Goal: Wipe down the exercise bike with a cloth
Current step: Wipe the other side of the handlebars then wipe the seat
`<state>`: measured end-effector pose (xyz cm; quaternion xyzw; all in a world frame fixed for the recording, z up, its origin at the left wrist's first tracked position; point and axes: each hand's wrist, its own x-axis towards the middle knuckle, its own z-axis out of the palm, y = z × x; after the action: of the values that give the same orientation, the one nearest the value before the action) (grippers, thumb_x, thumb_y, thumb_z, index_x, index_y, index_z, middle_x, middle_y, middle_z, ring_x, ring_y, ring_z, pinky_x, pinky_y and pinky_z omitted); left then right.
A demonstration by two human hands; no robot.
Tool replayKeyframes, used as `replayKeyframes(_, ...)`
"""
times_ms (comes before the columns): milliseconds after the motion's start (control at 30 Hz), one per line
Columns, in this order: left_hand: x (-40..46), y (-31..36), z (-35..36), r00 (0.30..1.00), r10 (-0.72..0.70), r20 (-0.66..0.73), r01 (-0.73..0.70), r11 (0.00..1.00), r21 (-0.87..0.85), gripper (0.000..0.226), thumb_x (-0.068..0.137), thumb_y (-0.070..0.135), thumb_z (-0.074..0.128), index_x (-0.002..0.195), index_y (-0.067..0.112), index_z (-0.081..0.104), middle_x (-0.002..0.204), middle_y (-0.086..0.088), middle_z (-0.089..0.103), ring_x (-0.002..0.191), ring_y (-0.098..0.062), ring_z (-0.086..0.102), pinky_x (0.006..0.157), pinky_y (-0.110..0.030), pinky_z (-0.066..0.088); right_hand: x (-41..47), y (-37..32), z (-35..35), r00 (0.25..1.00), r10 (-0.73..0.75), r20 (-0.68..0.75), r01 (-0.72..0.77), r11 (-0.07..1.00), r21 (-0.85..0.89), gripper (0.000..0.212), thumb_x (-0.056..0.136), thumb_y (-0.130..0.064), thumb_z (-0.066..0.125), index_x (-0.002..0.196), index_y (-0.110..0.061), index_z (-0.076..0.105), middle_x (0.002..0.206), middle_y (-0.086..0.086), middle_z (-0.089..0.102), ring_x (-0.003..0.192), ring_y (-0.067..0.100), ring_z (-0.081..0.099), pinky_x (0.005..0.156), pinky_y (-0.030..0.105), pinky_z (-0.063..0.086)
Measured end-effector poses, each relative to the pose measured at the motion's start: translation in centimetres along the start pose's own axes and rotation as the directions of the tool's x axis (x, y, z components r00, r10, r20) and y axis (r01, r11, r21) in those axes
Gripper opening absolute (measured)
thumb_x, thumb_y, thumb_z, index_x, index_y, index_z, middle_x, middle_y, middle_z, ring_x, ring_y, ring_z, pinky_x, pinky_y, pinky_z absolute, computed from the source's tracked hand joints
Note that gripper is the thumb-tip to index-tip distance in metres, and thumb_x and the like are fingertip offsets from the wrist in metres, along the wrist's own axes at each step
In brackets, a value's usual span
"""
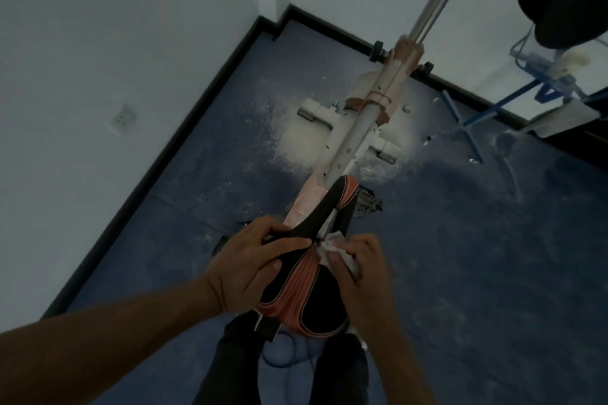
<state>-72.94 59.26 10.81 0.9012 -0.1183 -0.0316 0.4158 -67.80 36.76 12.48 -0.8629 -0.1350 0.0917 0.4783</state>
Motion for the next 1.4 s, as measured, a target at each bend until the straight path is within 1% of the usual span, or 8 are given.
replayKeyframes(233,-0.2,0.8,-0.2,0.991,-0.112,0.071,0.106,0.99,0.093,0.05,0.098,0.029,0.035,0.147,0.038,0.044,0.135,-0.005,0.047,0.117,-0.019,0.051,0.097,-0.042,0.048,9.1,1.1,-0.2,0.987,0.045,-0.156,-0.033,0.997,0.076,0.008,0.1,-0.02,0.062,0.1,-0.012,0.06,0.106,0.008,0.054,0.096,-0.013,0.048,0.086,0.004,0.037)
replayKeyframes(333,0.0,1.0,-0.4,0.986,-0.134,0.097,0.115,0.977,0.178,0.049,0.099,0.033,0.032,0.147,0.038,0.043,0.131,-0.006,0.05,0.114,-0.018,0.052,0.094,-0.041,0.049,7.7,1.3,0.0,0.981,0.06,-0.186,-0.022,0.979,0.201,0.008,0.101,-0.023,0.059,0.098,-0.018,0.053,0.1,0.0,0.054,0.092,-0.007,0.05,0.086,0.01,0.04)
replayKeyframes(533,0.2,1.7,-0.8,0.962,-0.231,0.148,0.173,0.93,0.325,0.053,0.096,0.036,0.029,0.148,0.041,0.036,0.127,-0.006,0.05,0.107,-0.018,0.05,0.09,-0.038,0.046,-1.0,3.5,0.3,0.999,-0.05,0.017,0.04,0.921,0.388,0.011,0.099,-0.029,0.055,0.107,-0.02,0.058,0.106,-0.005,0.063,0.099,0.011,0.063,0.085,0.024,0.052)
replayKeyframes(733,0.4,1.9,-0.8,0.956,-0.252,0.15,0.186,0.917,0.352,0.054,0.095,0.038,0.027,0.148,0.044,0.032,0.127,-0.006,0.05,0.106,-0.017,0.049,0.09,-0.039,0.048,5.6,2.8,0.4,0.963,0.264,-0.061,-0.212,0.873,0.44,0.009,0.102,-0.037,0.054,0.096,-0.033,0.048,0.109,0.012,0.062,0.102,0.023,0.063,0.086,0.039,0.053)
replayKeyframes(900,0.4,1.8,-0.6,0.96,-0.244,0.138,0.186,0.923,0.335,0.054,0.094,0.038,0.028,0.148,0.041,0.035,0.126,-0.007,0.051,0.105,-0.02,0.052,0.089,-0.039,0.048,8.4,2.0,0.6,0.936,0.336,-0.104,-0.235,0.818,0.524,0.013,0.103,-0.026,0.056,0.094,-0.023,0.048,0.088,-0.003,0.057,0.074,0.002,0.055,0.068,0.02,0.046)
replayKeyframes(1267,-0.1,1.2,-0.4,0.984,-0.153,0.096,0.121,0.951,0.284,0.053,0.097,0.039,0.025,0.149,0.042,0.035,0.124,-0.006,0.051,0.103,-0.018,0.054,0.085,-0.038,0.05,-8.7,2.3,1.7,0.996,-0.085,-0.036,0.092,0.947,0.307,0.015,0.104,-0.032,0.052,0.1,-0.018,0.051,0.105,0.002,0.051,0.093,0.023,0.062,0.078,0.039,0.056)
replayKeyframes(1333,-0.2,1.1,-0.3,0.989,-0.126,0.078,0.099,0.952,0.291,0.053,0.097,0.039,0.025,0.15,0.04,0.035,0.124,-0.007,0.052,0.101,-0.017,0.054,0.083,-0.035,0.048,-8.3,2.6,1.4,0.981,-0.191,-0.038,0.194,0.955,0.223,0.016,0.104,-0.029,0.051,0.097,-0.014,0.05,0.103,-0.001,0.047,0.094,0.013,0.057,0.08,0.028,0.052)
replayKeyframes(1400,-0.4,1.0,-0.2,0.992,-0.106,0.063,0.083,0.952,0.293,0.054,0.097,0.037,0.026,0.15,0.038,0.037,0.123,-0.007,0.053,0.1,-0.017,0.054,0.083,-0.034,0.047,-6.4,2.3,1.2,0.991,-0.063,-0.116,0.088,0.97,0.226,0.02,0.102,-0.031,0.049,0.091,-0.015,0.044,0.095,-0.003,0.043,0.085,0.004,0.049,0.076,0.019,0.044)
